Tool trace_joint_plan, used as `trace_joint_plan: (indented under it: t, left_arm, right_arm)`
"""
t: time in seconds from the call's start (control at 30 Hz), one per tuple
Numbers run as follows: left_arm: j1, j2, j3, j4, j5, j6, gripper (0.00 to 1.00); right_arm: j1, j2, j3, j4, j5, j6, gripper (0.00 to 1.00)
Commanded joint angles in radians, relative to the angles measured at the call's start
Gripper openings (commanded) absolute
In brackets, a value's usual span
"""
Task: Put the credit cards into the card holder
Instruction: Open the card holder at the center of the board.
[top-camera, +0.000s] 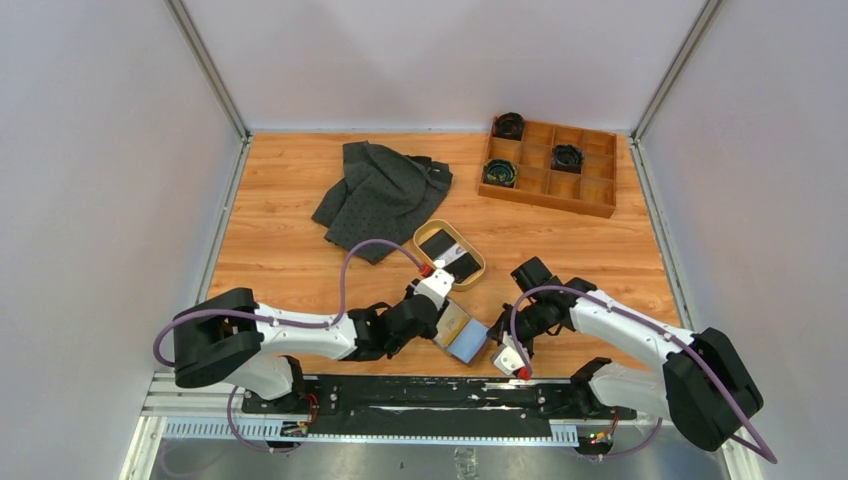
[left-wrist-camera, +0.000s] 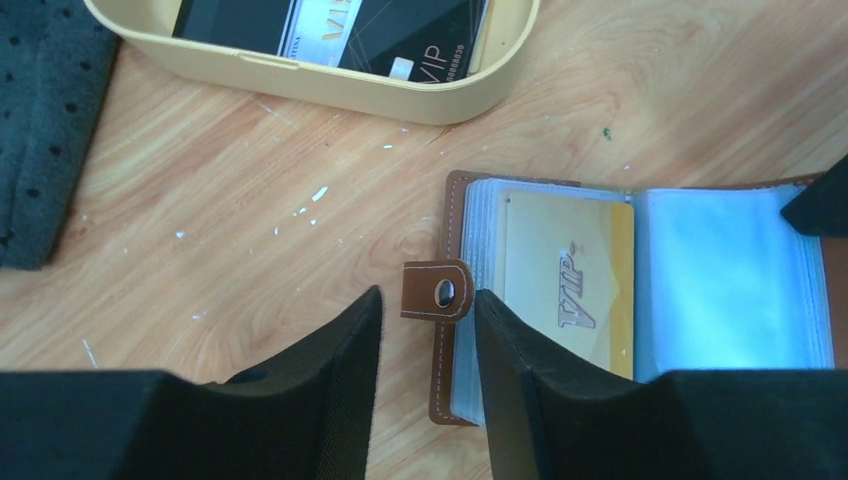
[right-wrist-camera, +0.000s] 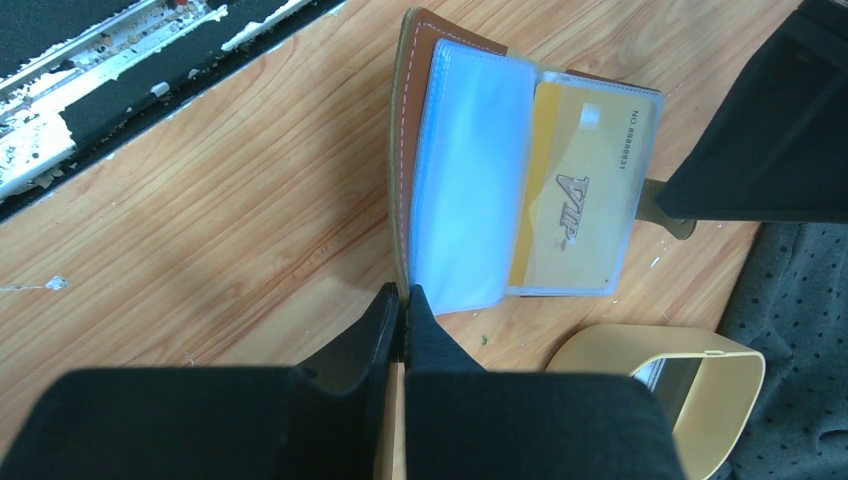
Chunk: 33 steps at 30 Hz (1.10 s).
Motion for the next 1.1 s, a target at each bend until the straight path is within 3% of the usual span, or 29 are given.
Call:
trace_joint_plan:
  t: [0.0, 0.17, 0.2, 0.5, 0.8, 1.0, 1.07]
  left_arm:
    - [0.019, -0.017, 0.009, 0.019, -0.040, -0.008, 0.36]
    - [0.040, -0.002, 0.005, 0.021, 0.026, -0.012, 0.02]
    - [0.040, -0.002, 0.000, 0.021, 0.033, -0.016, 0.00]
    - [0.040, -0.252, -0.158, 0.069, 0.140, -0.206, 0.00]
    - [0.041, -0.442, -0.280, 0.121, 0.170, -0.340, 0.00]
    - [0.039, -0.475, -0.294, 0.120, 0.202, -0.382, 0.00]
    - [0.038, -0.500, -0.299, 0.119, 0.204, -0.391, 0.00]
  right_arm:
    - [0.014, 0.009, -0.002, -0.017, 0.032, 0.012, 0.00]
    - [0.014, 0.008, -0.001, -0.005, 0.055, 0.026, 0.00]
    - [0.013, 0.008, -0.001, 0.000, 0.065, 0.029, 0.01]
    - [-0.008, 0.041, 0.007, 0.082, 0.265, 0.069, 0.09]
    - [-0.034, 0.122, 0.056, 0.105, 0.303, 0.056, 0.34]
    - [-0.062, 0.009, 0.057, 0.069, 0.297, 0.138, 0.55]
    - [-0.071, -0.039, 0.085, 0.011, 0.293, 0.187, 0.57]
